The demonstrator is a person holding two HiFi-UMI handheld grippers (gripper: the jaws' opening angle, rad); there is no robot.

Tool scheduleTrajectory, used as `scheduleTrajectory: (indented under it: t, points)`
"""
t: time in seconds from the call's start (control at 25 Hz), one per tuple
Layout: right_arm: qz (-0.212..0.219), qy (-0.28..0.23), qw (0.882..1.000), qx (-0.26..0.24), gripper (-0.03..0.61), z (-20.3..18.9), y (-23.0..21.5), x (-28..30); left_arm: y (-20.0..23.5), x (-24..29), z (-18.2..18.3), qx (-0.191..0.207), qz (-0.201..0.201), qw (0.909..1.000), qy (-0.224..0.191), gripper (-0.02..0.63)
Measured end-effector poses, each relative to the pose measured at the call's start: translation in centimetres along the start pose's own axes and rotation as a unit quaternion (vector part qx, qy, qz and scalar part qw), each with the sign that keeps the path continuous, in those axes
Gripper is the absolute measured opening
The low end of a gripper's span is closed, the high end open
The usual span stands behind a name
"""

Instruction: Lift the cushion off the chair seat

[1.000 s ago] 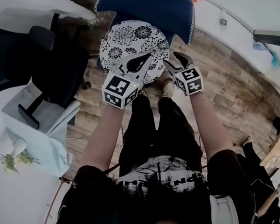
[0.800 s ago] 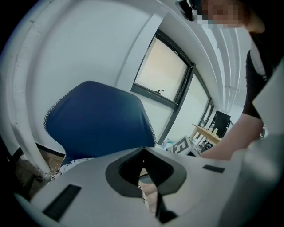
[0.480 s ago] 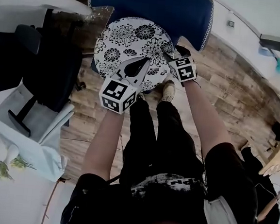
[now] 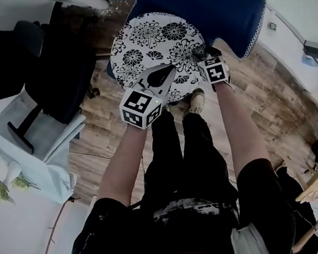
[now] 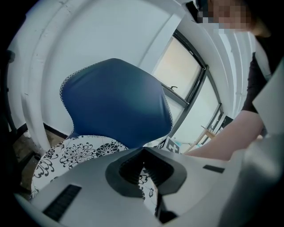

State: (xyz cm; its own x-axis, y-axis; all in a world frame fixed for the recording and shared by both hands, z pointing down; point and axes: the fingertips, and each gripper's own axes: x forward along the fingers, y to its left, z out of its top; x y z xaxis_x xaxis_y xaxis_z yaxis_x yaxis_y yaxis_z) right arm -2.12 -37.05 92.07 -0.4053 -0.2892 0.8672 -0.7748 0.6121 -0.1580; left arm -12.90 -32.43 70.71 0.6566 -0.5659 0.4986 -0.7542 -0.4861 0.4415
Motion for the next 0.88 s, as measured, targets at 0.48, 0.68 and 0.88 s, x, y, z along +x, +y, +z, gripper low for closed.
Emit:
scheduleTrajectory:
  t: [0.48,0.68,0.88]
  points:
    - [0.01,-0.001,0.999,-0.034,0.049,0.4,2.8,0.2,0.8,-0.5,0.0,-0.001,0.002,1.0,-0.005,0.015]
    - [0.016,-0.011,0.999,-0.029,0.048,0.9,3.1,-0.5,0.8,-0.8,0.6,0.001,0.005,1.0,-0.007,0.015]
    - [0.036,-0.037,0.999,-0.009,0.048,2.0,3.5,-2.4,0.1,-1.2,1.6,0.008,0.006,0.9999,-0.006,0.015]
